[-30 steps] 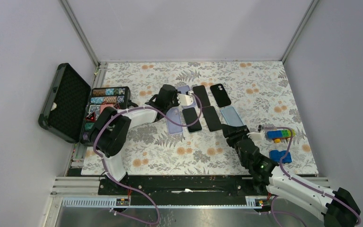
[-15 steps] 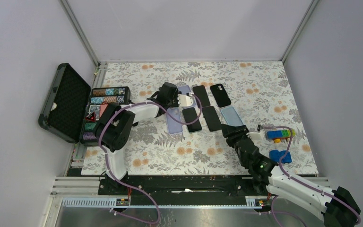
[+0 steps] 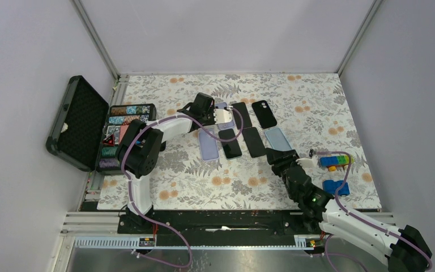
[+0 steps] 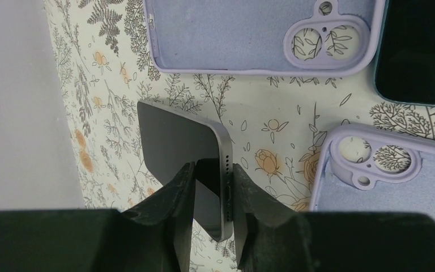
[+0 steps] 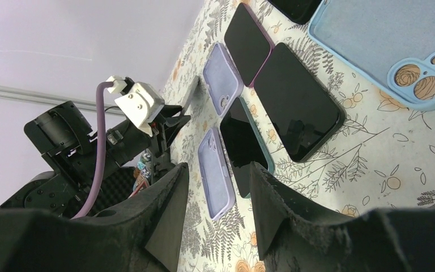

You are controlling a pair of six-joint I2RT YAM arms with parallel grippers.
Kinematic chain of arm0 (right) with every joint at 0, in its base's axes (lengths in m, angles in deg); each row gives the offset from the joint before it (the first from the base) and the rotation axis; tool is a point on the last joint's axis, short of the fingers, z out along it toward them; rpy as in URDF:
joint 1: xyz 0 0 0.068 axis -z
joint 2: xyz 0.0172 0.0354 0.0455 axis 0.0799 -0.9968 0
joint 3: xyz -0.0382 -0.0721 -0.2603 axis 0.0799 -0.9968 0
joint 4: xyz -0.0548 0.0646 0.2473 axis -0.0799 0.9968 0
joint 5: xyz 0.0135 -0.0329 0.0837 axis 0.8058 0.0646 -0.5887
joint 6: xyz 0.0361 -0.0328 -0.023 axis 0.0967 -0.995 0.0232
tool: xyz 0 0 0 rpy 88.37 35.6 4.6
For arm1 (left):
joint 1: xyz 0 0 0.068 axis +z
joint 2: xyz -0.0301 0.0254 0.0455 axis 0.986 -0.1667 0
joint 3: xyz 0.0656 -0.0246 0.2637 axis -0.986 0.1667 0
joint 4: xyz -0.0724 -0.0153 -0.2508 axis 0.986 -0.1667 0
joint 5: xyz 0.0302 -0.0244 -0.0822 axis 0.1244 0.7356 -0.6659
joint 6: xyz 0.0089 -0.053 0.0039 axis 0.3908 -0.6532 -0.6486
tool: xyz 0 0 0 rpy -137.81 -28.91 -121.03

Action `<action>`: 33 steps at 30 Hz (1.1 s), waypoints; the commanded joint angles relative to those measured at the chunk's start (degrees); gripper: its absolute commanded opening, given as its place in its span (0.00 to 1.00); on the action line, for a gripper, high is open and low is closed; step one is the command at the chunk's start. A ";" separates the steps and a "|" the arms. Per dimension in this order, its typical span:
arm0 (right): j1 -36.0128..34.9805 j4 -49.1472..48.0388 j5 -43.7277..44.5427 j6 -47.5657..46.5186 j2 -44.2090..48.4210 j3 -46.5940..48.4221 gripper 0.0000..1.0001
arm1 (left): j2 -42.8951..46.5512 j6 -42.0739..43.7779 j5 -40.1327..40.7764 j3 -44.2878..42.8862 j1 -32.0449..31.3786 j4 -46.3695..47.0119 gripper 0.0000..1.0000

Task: Take the phone out of the phone case
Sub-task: Place the phone at the center of the board.

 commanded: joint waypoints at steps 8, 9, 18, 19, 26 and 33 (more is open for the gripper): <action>0.64 -1.68 2.90 -0.10 0.58 -0.94 0.51 | -4.38 -2.58 -3.02 -2.63 0.21 -12.24 0.11; 0.64 -1.68 2.88 -0.10 0.66 -0.94 0.51 | -4.63 -2.51 -2.43 -2.68 0.17 -12.56 0.12; 0.64 -1.63 2.85 0.16 1.84 -1.62 0.51 | -6.10 -2.74 1.48 -2.63 -1.04 -13.06 0.19; 0.64 -1.64 2.93 0.22 2.04 -1.72 0.51 | -6.12 -2.80 1.78 -2.67 -1.19 -13.18 0.20; 0.67 -1.63 2.96 0.09 3.09 -1.89 0.50 | -6.64 -2.61 4.01 -3.09 -1.64 -14.37 0.27; 0.67 -0.08 3.15 0.38 4.95 -2.10 0.50 | -6.51 -2.57 3.00 -3.26 -2.02 -15.22 0.35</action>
